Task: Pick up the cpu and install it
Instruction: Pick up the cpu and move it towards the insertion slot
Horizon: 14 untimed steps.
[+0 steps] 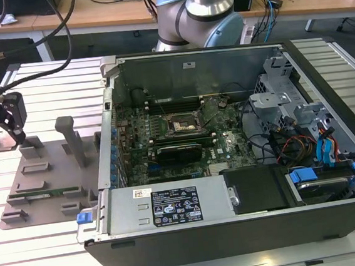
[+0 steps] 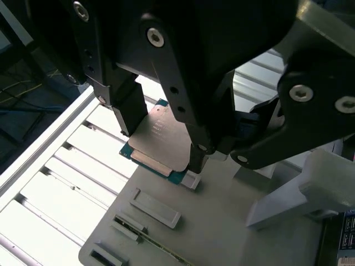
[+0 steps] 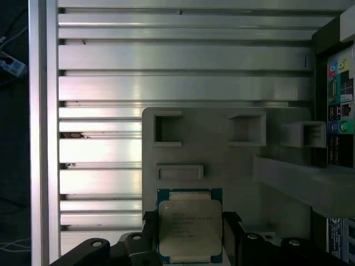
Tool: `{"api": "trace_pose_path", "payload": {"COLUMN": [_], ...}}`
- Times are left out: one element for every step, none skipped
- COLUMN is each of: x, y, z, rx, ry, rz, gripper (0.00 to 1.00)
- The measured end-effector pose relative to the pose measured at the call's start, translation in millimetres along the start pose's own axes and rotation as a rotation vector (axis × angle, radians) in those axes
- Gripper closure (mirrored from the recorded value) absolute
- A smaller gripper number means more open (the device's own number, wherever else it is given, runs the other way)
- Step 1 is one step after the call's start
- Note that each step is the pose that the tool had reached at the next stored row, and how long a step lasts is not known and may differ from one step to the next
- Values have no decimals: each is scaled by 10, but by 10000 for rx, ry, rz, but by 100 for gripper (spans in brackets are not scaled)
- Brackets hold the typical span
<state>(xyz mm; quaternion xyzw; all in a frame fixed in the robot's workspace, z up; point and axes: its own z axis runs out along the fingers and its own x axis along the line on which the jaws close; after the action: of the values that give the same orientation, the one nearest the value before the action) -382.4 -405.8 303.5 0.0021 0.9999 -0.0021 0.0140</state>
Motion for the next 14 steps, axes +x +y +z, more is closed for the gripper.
{"api": "trace_pose_path", "payload": {"x": [0, -1, -1, -2, -2, -2, -3, -3, -3, -4, -4, -4, -5, -5], "y": [0, 0, 0, 0, 0, 0, 0, 0, 0, 0, 0, -1, -1, -1], "z": [-14, -26, -47, -63, -73, -85, -94, -104, -123, -132, -141, -157, -181, -193], "rx": [0, -1, 0, 0, 0, 0, 0, 0, -1, 0, -1, 0, -1, 0], "ry": [0, 0, 0, 0, 0, 0, 0, 1, 0, 0, 0, 0, 0, 0], "rz": [0, 0, 0, 0, 0, 0, 0, 0, 0, 0, 0, 0, 0, 0], "gripper": [45, 45, 45, 45, 45, 45, 45, 45, 45, 45, 45, 45, 45, 45]}}
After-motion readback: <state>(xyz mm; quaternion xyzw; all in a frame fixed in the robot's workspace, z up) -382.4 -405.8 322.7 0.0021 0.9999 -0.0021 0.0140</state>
